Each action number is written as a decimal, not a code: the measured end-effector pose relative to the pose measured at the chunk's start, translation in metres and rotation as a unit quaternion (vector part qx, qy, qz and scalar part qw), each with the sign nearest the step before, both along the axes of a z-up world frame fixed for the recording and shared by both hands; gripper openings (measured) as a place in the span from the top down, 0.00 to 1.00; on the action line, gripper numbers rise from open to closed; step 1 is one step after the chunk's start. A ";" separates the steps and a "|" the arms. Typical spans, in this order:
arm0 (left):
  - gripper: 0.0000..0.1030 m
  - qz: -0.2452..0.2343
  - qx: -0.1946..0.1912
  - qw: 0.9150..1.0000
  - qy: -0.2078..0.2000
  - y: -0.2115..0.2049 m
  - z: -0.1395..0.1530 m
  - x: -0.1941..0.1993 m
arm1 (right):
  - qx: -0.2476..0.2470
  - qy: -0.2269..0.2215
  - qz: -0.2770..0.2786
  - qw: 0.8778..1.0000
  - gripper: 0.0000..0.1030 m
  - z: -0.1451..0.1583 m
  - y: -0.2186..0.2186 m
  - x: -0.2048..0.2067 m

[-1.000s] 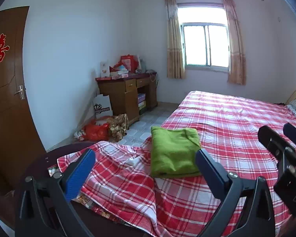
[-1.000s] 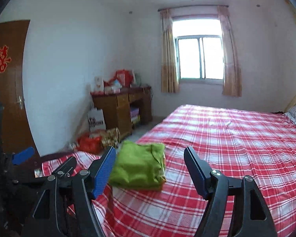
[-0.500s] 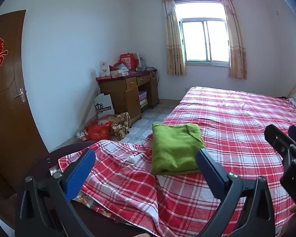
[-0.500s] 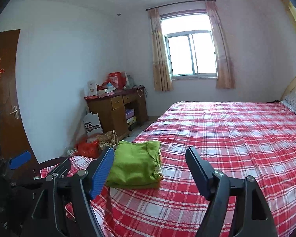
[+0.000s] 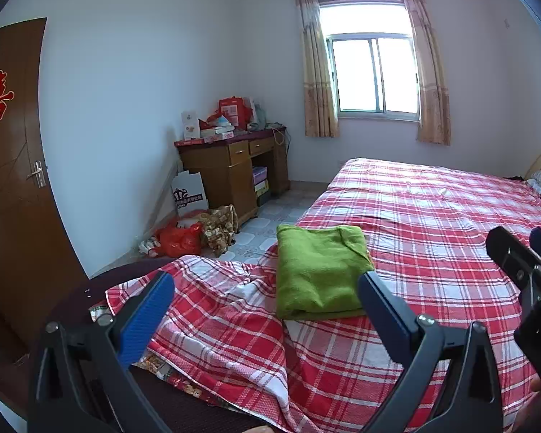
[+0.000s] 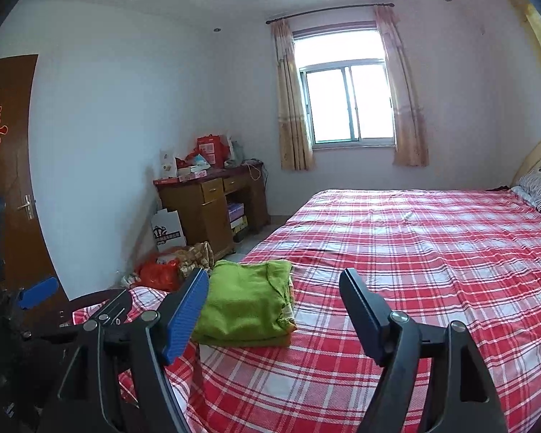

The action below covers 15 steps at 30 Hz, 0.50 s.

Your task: Fold small clothes

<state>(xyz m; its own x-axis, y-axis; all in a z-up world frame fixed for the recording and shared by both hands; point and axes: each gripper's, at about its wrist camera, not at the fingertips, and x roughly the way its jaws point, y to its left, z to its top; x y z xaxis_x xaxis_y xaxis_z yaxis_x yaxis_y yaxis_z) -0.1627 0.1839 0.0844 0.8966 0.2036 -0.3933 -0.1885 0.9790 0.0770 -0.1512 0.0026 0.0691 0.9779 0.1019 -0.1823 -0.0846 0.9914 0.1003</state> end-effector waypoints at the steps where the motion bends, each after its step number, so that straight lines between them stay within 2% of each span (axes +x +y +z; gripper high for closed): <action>1: 0.00 -0.001 -0.001 1.000 0.001 0.000 0.000 0.001 | -0.001 0.001 0.000 1.000 0.26 -0.001 0.000 0.001; 15: 0.00 -0.001 0.000 1.000 0.007 0.000 -0.001 0.003 | 0.003 0.006 0.001 1.000 0.26 -0.004 -0.001 0.003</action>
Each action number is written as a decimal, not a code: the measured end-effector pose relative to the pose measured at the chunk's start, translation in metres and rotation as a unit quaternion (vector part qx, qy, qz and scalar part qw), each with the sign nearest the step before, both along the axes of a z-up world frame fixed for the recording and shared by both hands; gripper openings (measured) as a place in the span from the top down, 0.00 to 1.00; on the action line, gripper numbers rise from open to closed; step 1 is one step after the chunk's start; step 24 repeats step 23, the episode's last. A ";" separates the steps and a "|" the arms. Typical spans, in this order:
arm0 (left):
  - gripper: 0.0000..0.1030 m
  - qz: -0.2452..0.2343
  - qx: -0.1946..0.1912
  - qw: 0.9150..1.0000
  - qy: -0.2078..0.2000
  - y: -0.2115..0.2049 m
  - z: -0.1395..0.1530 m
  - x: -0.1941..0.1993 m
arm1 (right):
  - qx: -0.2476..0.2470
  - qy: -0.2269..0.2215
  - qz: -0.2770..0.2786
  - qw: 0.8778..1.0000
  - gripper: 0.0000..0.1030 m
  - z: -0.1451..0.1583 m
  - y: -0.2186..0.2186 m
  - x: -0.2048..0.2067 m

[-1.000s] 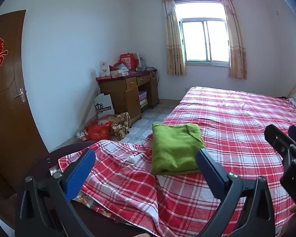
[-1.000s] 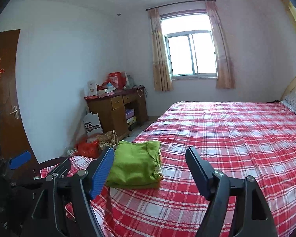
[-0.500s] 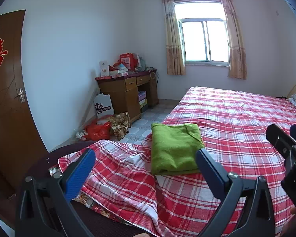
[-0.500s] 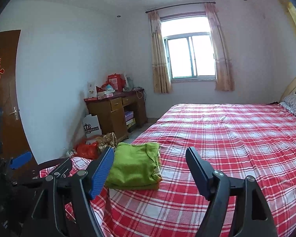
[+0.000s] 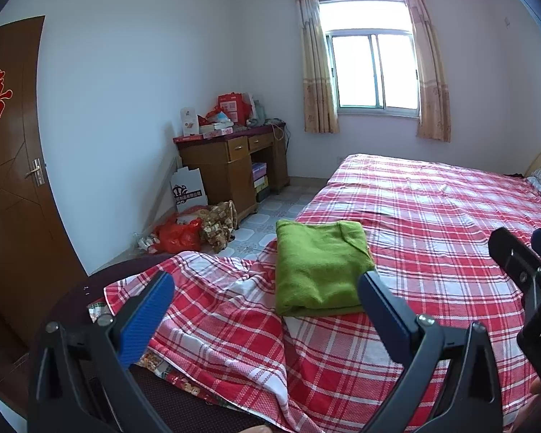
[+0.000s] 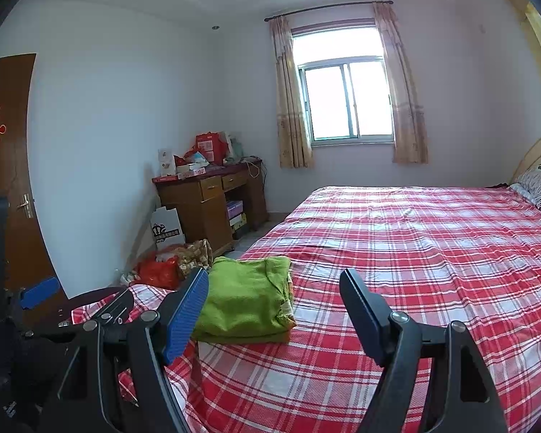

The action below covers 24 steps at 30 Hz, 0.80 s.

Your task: Fold small clothes

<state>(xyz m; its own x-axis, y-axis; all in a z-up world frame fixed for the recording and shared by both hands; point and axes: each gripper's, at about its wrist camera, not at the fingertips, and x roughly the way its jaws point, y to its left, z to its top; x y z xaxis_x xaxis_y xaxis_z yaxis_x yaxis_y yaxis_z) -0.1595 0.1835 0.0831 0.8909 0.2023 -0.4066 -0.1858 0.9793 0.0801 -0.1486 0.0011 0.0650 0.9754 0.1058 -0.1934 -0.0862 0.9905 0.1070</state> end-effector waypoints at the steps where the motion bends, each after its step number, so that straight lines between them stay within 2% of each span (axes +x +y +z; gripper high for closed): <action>1: 0.00 0.000 0.000 1.000 0.000 -0.001 -0.001 0.000 | 0.001 0.000 0.000 1.000 0.26 0.000 0.000 0.000; 9: 0.00 0.015 0.015 1.000 0.006 -0.002 -0.004 0.004 | 0.001 -0.001 -0.001 1.000 0.26 -0.001 0.000 -0.001; 19: 0.00 -0.006 -0.015 1.000 0.027 0.006 -0.013 0.012 | 0.002 0.013 -0.001 1.000 0.26 -0.006 0.001 0.004; 24: 0.00 -0.003 -0.007 0.999 0.034 0.006 -0.017 0.016 | 0.004 0.016 0.000 1.000 0.26 -0.007 0.001 0.005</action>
